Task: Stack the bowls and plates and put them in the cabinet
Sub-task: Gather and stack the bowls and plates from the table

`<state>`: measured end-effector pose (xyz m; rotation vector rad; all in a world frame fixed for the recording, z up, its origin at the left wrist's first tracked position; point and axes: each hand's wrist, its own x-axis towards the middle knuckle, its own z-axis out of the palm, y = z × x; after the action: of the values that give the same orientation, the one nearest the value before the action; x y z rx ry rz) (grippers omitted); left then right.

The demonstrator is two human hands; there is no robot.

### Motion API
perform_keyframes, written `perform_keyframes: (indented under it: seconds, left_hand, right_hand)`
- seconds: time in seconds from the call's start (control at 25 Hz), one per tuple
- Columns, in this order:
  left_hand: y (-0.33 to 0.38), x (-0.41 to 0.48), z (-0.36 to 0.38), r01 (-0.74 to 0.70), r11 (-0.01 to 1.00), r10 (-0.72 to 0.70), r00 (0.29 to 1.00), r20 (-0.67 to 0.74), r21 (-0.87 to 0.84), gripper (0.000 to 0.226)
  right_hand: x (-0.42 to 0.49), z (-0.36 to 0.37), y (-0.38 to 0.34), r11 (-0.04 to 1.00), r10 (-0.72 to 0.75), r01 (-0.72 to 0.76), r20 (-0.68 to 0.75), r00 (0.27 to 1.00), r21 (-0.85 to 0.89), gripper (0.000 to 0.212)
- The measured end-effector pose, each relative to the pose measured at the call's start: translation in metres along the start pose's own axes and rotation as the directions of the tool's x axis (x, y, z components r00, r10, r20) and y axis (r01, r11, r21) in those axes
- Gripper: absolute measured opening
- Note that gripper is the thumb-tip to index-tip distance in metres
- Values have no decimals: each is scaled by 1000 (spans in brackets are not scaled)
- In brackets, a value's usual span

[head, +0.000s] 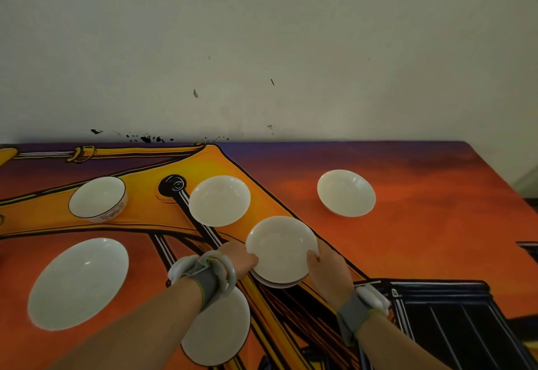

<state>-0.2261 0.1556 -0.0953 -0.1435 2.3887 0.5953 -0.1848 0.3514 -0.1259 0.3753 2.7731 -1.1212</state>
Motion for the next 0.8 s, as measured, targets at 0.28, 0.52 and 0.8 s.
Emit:
perform_keyframes:
  seconds: [0.28,0.52,0.8]
  left_hand:
    - [-3,1,-3,-46,997,46,999,6,67,39]
    - [-7,4,-10,-42,998,50,985,-164,53,46]
    - [3,4,-17,-107,979,45,945,-324,-176,35]
  right_hand:
    - [-1,3,6,995,-43,38,48,998,95,39]
    - [32,-40,8,888,289,-288,51,956,360,34]
    - [106,-61,32,626,566,-414,-20,824,660,36]
